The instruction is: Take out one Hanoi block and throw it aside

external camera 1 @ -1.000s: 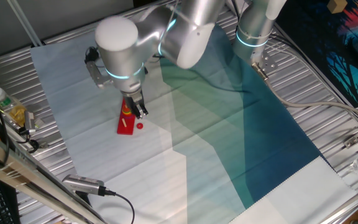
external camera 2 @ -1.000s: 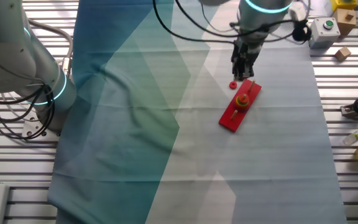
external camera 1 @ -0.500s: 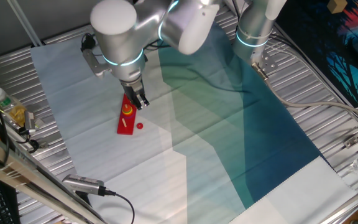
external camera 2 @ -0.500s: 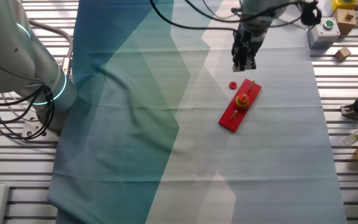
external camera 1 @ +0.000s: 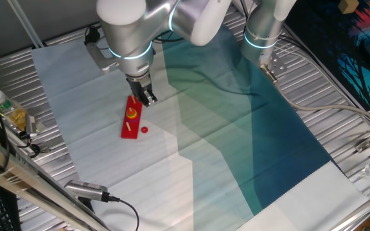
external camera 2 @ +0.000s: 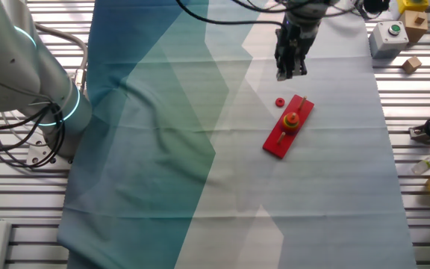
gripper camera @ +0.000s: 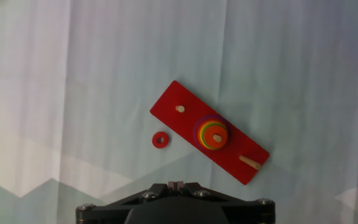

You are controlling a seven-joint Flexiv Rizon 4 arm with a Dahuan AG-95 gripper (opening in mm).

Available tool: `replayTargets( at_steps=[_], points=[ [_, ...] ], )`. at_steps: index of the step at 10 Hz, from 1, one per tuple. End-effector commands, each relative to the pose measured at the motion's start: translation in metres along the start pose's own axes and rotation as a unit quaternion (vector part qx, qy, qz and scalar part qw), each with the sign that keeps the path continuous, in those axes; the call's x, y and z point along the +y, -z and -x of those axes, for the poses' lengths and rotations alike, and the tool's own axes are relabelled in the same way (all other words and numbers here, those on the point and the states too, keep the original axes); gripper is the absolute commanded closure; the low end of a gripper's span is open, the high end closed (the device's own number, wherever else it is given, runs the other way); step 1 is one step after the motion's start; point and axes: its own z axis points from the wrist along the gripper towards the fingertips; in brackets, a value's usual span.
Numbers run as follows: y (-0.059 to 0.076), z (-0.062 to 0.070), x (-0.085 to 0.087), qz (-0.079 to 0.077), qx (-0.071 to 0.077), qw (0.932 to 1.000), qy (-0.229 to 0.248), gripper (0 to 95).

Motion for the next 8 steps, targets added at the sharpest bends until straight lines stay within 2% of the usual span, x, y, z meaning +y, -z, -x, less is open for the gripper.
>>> replayTargets(
  at_steps=[1, 8],
  points=[
    [0.0086, -0.0053, -0.0007, 0.003, -0.002, 0.9999, 0.010, 95.0],
    [0.0118, -0.0066, -0.0031, 0.013, -0.007, 0.9997, 0.018, 95.0]
  ],
)
